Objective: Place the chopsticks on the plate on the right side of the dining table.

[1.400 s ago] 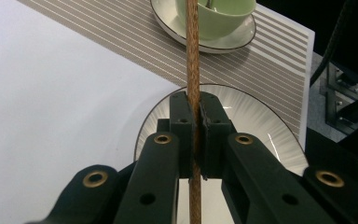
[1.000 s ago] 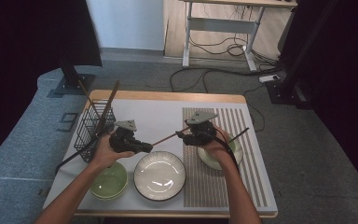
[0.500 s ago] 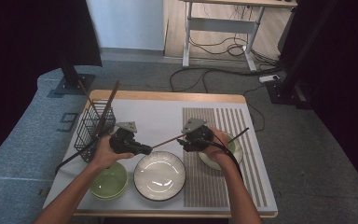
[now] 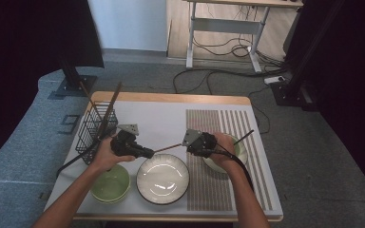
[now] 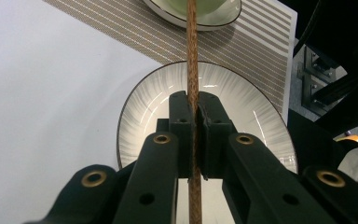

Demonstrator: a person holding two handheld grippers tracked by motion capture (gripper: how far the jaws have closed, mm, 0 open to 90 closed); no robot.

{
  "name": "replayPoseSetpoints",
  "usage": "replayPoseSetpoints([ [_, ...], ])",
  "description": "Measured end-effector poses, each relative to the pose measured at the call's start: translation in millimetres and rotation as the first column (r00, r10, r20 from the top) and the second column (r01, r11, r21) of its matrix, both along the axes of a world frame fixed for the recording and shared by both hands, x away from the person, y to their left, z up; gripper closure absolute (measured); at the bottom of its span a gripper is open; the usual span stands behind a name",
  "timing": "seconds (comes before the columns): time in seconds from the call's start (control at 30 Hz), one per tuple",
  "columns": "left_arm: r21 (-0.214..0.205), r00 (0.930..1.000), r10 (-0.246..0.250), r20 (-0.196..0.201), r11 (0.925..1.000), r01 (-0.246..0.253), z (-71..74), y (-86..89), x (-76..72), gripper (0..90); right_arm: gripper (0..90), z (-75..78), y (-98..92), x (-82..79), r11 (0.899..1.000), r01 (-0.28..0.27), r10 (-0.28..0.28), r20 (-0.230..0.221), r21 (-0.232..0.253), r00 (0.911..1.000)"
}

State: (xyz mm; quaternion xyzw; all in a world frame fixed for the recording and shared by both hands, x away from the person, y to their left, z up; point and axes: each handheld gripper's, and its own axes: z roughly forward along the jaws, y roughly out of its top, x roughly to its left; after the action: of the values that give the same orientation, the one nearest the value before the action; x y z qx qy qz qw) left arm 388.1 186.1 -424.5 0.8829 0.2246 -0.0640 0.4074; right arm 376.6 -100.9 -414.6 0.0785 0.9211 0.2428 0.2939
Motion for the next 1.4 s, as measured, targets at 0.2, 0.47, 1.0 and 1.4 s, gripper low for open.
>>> replayPoseSetpoints([
  [0.2,-0.015,0.9925,0.110,0.054,0.9939,-0.109,4.2,8.9,4.2,72.6,83.0,-0.7,-5.5,-7.6,0.999,-0.043,0.044,-0.057,0.026,0.9974],
  [0.47,-0.039,0.9811,0.180,0.071,0.9833,-0.178,2.2,5.2,4.9,63.3,84.9,-3.0,-19.6,-6.9,0.990,0.005,0.012,-0.125,0.139,0.9920],
  [1.0,-0.079,0.9601,0.241,0.142,0.9695,-0.232,6.5,6.4,-2.5,50.9,84.5,-11.9,-28.7,-7.2,0.953,0.132,-0.067,-0.238,0.273,0.9691],
  [1.4,-0.110,0.9434,0.266,0.197,0.9623,-0.249,11.6,10.5,-15.4,45.2,84.4,-15.2,-38.4,-10.2,0.901,0.225,-0.107,-0.311,0.370,0.9443],
])
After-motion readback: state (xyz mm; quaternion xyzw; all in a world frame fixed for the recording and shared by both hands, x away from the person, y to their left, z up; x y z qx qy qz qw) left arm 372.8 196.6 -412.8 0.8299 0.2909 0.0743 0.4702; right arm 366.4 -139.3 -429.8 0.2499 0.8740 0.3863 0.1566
